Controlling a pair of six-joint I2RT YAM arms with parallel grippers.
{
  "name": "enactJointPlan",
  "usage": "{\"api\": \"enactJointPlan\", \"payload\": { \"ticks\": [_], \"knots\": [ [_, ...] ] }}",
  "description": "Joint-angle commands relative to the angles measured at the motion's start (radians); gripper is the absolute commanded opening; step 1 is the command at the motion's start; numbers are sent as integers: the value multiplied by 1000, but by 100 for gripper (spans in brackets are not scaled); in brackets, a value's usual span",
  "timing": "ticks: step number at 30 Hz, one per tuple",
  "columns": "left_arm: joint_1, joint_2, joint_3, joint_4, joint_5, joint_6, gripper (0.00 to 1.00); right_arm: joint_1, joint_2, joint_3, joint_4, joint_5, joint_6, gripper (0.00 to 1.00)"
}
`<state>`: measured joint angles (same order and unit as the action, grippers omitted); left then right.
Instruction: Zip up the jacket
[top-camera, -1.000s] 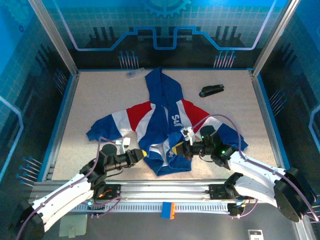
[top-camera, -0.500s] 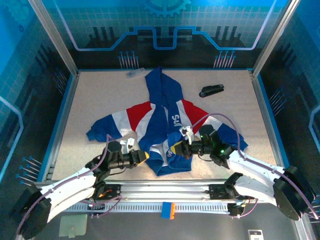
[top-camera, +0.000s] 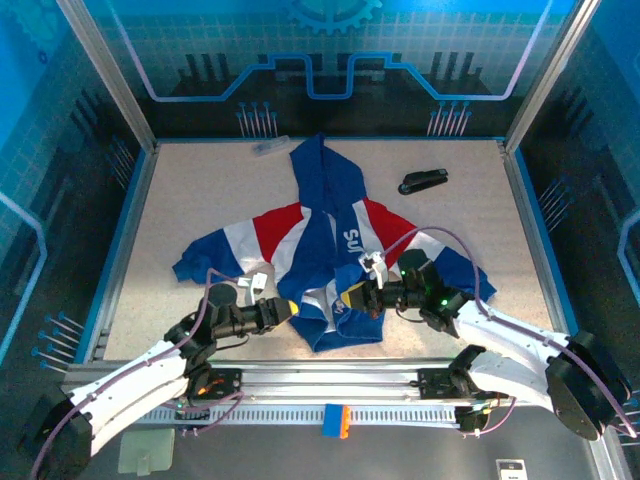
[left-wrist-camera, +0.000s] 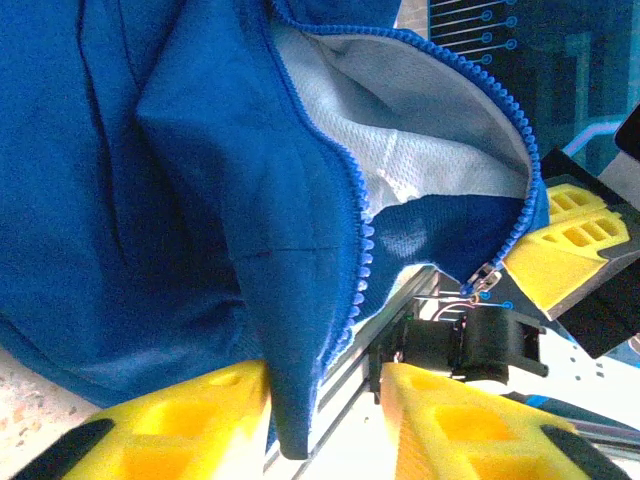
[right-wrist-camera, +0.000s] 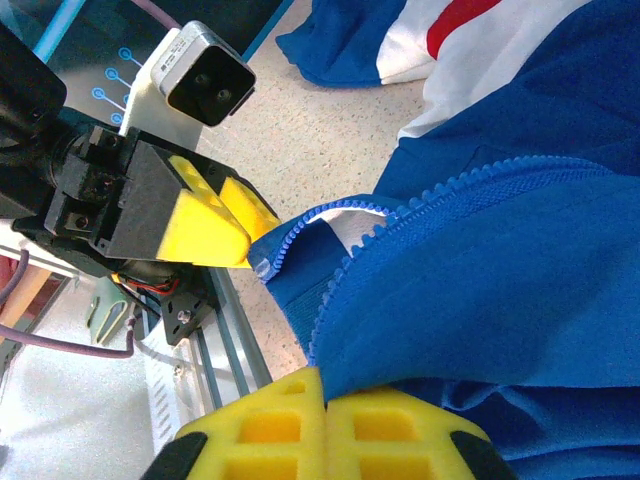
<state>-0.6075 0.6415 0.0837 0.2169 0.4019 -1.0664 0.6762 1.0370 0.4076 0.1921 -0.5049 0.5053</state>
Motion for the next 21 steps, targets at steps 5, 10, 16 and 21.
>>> {"api": "enactJointPlan", "payload": {
  "ticks": [5,10,16,21],
  "knots": [
    [7,1,36,-49,12,36,37,23,14,33,20,2,10,0],
    [9,59,64,-32,34,63,29,22,12,35,16,3,9,0],
    [14,130,83,14,60,74,9,25,14,41,12,5,9,0],
    [13,152,102,35,73,69,0,25,10,46,15,1,11,0]
  ]
}}
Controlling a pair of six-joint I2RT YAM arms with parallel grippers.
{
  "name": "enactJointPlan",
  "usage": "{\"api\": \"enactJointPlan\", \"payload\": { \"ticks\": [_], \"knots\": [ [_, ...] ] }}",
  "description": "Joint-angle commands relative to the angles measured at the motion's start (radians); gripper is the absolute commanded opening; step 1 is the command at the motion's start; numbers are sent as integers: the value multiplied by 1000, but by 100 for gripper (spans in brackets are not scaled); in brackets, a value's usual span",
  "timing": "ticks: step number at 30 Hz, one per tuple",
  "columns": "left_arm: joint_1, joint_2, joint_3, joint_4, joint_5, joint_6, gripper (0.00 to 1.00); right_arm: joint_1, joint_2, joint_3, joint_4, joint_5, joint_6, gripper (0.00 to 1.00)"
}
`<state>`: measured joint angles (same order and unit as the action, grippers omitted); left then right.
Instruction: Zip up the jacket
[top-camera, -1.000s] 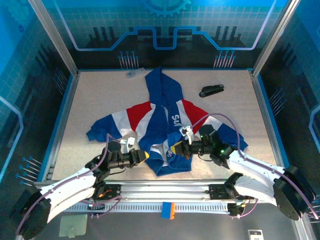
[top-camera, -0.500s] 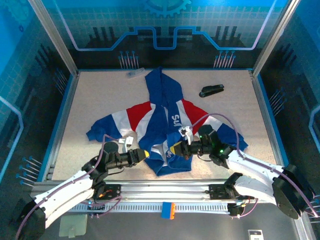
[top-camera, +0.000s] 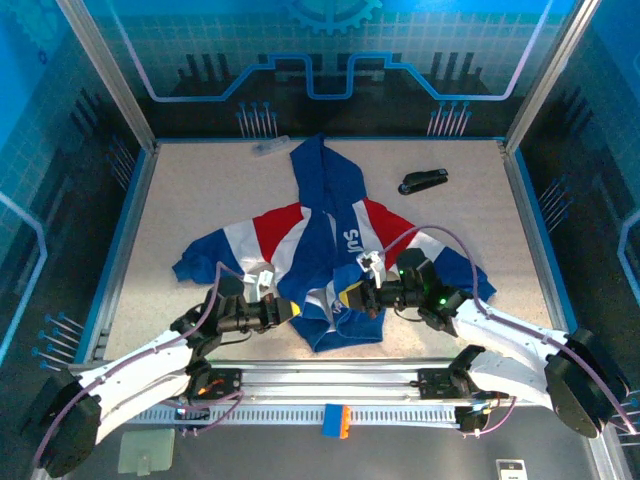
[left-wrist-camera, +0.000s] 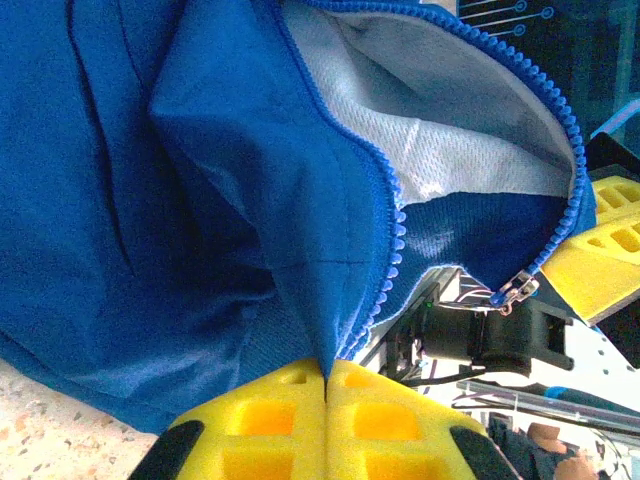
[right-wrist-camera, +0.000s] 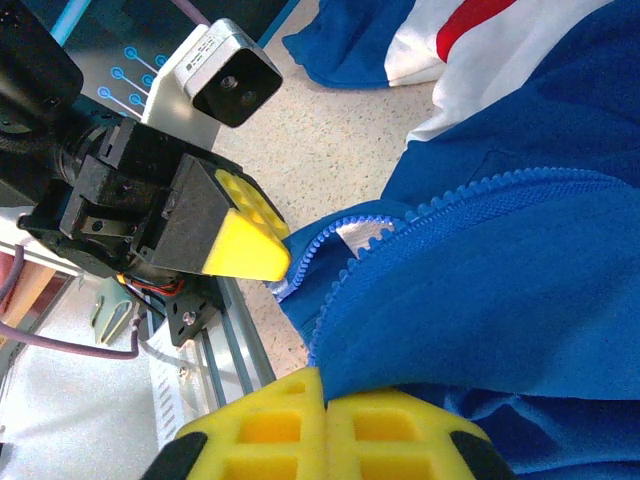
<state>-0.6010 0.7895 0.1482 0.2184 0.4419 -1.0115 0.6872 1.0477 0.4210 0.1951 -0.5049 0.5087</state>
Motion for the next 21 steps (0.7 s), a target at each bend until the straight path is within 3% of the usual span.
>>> {"api": "enactJointPlan", "payload": {
  "ticks": [1,12,21],
  "knots": [
    [7,0,43,37,31,12,0,14,-1,33,15,-1,11,0],
    [-35,-46,89,228,-154,69,0,11,9,105,30,-63,80,0],
    [-120,58,172,409,-188,178,0,12,-15,108,69,-96,104,0]
  ]
}}
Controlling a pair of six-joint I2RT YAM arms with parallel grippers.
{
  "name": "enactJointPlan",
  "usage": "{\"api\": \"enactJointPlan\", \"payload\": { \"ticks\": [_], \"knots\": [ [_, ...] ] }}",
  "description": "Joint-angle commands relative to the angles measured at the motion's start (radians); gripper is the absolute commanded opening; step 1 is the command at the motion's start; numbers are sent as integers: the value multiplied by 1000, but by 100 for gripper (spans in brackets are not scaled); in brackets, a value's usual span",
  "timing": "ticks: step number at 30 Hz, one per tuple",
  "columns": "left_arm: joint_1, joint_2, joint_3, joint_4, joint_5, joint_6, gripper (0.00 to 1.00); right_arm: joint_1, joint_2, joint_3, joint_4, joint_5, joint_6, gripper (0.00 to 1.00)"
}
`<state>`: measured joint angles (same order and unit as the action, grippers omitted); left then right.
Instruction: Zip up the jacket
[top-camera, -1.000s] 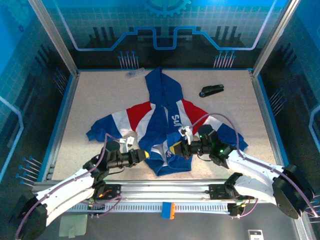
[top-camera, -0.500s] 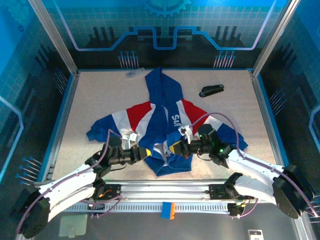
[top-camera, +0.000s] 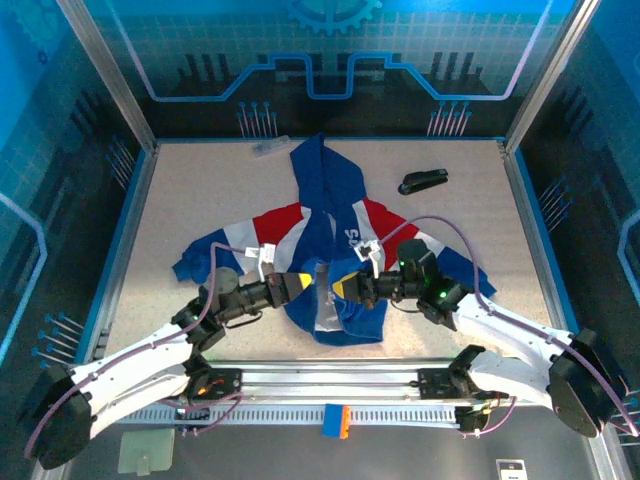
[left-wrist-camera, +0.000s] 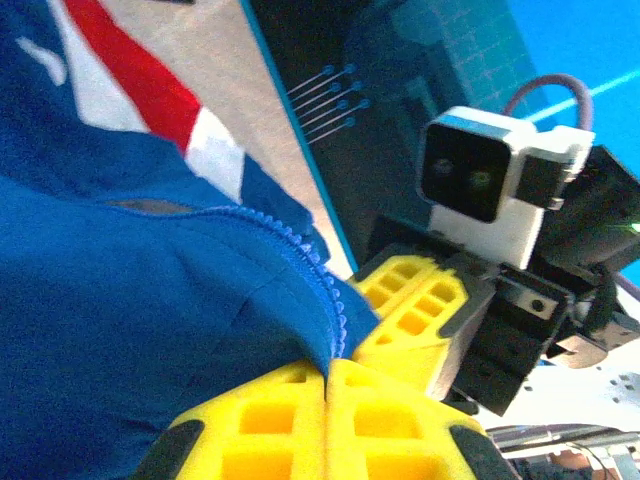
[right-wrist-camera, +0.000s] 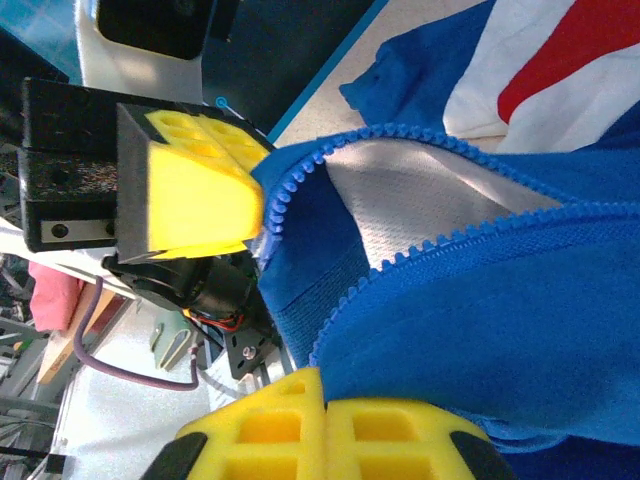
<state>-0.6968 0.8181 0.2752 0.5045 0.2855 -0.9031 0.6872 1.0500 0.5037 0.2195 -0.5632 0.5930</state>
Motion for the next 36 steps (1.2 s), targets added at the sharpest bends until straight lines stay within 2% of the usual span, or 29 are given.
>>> {"api": "enactJointPlan", "payload": {
  "ticks": [1,7,14,20,26,36],
  "knots": [
    [-32,40,49,139,-34,77,0,11,-18,18,67,-38,31,0],
    [-74,91,59,188,-64,115,0,11,-50,-29,154,10,87,0],
    [-104,83,18,290,-105,158,0,10,-66,-57,233,48,113,0],
    [-115,68,26,281,-98,196,0,10,-63,-60,284,65,135,0],
    [-121,63,7,294,-145,207,0,9,-77,-84,355,98,160,0],
    [-124,11,0,240,-201,247,0,11,-89,-102,363,108,180,0]
  ]
}}
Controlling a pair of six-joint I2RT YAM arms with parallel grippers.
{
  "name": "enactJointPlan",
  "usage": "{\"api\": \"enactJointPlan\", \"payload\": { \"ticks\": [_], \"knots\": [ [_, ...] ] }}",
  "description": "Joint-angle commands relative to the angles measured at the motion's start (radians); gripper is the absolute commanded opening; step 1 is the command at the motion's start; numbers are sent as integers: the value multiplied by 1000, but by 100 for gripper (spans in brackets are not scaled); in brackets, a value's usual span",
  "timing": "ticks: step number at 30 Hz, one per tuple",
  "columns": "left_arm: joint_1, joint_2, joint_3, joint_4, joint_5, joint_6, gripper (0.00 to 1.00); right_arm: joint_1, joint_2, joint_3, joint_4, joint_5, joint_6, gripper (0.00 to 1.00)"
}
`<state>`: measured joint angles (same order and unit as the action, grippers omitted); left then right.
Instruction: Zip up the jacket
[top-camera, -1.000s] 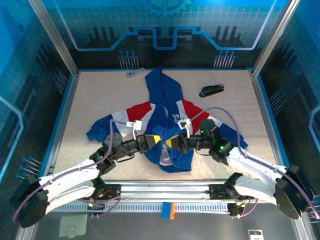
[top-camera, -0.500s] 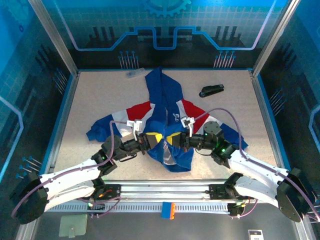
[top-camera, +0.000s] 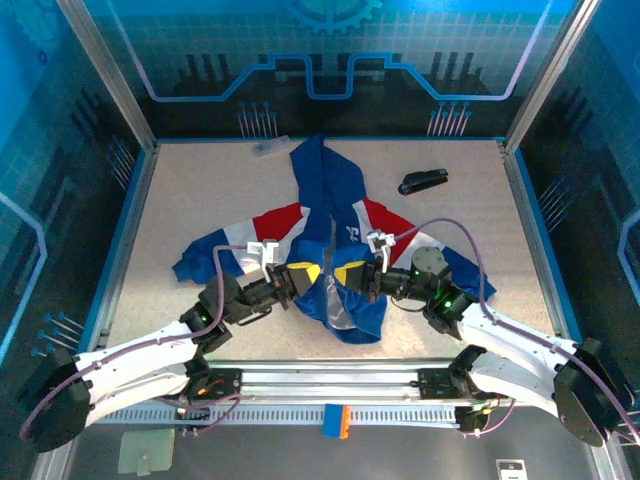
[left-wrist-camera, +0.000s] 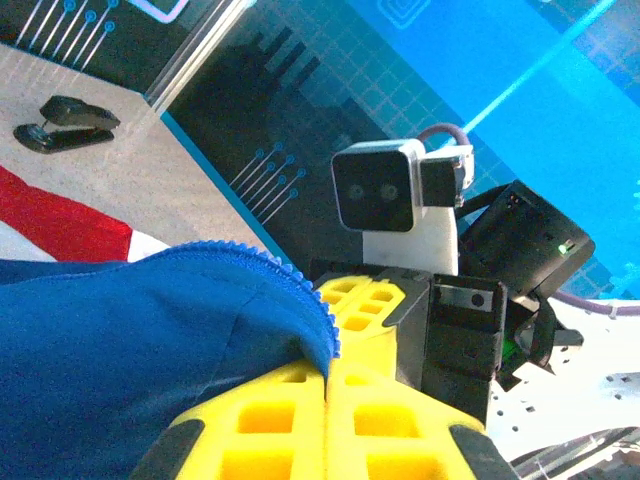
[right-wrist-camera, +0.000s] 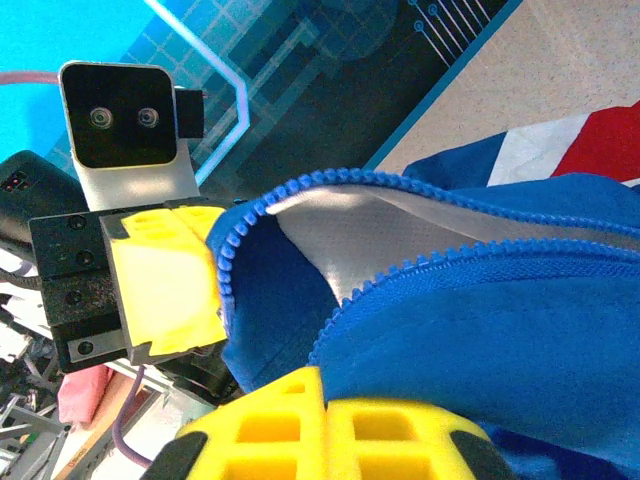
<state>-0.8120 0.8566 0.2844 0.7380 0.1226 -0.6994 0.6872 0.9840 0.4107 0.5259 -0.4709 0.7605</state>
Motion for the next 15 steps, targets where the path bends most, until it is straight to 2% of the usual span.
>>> {"api": "enactJointPlan", "payload": {
  "ticks": [1,9,15],
  "knots": [
    [-9,-31,-9,-2,-41,50,0,10,-26,-9,57,18,14,0],
    [-19,-26,30,-135,-42,100,0,10,-31,4,57,17,16,0],
    [-20,10,113,-415,-76,76,0,10,-45,8,-33,34,-10,0]
  ]
}}
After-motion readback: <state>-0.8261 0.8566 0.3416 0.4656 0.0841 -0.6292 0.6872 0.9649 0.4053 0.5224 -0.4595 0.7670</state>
